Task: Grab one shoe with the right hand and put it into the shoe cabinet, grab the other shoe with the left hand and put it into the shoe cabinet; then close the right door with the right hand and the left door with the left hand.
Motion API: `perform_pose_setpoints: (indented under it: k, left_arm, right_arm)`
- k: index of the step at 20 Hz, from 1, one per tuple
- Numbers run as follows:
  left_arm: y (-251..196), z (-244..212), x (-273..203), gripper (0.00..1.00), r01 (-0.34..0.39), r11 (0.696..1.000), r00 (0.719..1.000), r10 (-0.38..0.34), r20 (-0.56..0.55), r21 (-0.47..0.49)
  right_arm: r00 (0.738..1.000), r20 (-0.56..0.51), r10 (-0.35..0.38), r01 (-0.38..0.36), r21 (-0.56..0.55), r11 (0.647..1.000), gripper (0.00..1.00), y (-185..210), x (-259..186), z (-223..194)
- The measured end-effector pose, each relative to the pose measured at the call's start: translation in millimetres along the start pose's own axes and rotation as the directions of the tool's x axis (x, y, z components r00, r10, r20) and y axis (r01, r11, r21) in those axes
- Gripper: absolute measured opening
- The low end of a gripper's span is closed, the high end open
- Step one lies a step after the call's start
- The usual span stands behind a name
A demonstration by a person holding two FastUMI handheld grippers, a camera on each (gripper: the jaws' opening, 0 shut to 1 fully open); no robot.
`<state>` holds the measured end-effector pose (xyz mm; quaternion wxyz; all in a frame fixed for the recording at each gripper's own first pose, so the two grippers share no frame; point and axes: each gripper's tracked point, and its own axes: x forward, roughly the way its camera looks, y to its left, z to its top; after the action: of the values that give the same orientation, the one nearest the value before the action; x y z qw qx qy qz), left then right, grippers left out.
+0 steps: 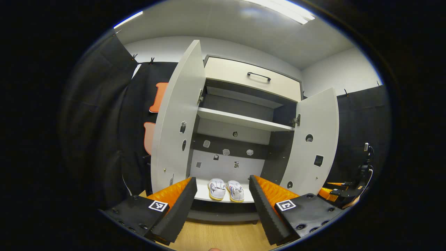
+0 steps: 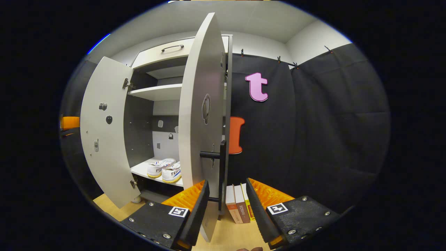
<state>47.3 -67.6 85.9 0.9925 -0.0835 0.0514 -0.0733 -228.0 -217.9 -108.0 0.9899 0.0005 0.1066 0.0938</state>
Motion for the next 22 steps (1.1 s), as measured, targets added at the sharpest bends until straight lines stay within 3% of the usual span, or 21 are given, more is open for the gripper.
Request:
perform_pose_setpoints:
  k: [7,13,14,16,17,22]
  left_arm:
    - [28,10,-19,0.97,-0.036,0.999,0.999,0.035,0.020,0.003]
    - [61,21,-29,0.97,-0.081,0.997,0.996,0.080,0.035,0.018]
    - [67,23,-31,0.97,-0.086,0.996,0.996,0.086,0.038,0.020]
    - [77,25,-33,0.96,-0.096,0.995,0.995,0.095,0.039,0.024]
    - [81,26,-34,0.96,-0.100,0.995,0.994,0.099,0.039,0.027]
    - [117,30,-45,0.96,-0.145,0.989,0.989,0.143,0.047,0.036]
  right_arm:
    - [0.992,0.033,0.124,-0.123,-0.010,0.992,0.69,66,29,3]
    - [0.980,0.035,0.194,-0.196,0.064,0.979,0.87,112,60,1]
    - [0.979,0.035,0.198,-0.201,0.074,0.977,0.84,121,67,0]
    - [0.982,0.031,0.185,-0.186,0.079,0.979,0.98,130,83,-1]
    - [0.982,0.029,0.188,-0.190,0.085,0.978,0.92,137,89,0]
    - [0.989,-0.002,0.150,-0.150,0.077,0.986,0.93,164,118,-7]
